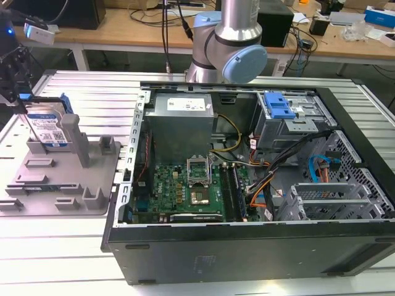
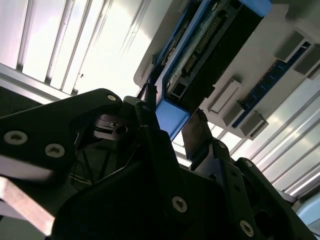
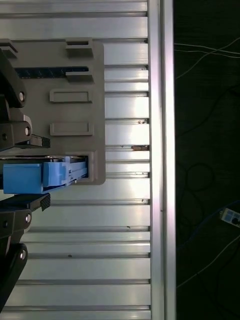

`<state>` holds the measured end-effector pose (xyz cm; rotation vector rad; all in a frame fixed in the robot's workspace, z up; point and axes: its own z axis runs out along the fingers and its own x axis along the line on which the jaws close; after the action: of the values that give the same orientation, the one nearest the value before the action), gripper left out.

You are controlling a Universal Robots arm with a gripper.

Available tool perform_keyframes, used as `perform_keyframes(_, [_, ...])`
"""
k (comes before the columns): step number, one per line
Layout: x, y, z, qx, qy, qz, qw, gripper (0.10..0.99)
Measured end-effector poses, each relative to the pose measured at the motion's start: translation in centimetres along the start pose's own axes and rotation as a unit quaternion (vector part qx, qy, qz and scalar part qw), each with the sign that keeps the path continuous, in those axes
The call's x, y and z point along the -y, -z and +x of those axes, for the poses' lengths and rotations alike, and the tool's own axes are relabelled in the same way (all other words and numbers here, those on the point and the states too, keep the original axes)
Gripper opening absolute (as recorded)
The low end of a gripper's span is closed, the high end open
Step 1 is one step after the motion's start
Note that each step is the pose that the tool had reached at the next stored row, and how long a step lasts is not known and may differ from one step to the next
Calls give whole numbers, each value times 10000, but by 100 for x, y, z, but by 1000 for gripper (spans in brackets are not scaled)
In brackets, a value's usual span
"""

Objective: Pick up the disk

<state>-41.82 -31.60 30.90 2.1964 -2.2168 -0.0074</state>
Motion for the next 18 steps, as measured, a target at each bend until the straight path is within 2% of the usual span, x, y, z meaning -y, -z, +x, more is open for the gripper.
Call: perform_keyframes(18, [22,-59,-1,-4,0,0,10000,482])
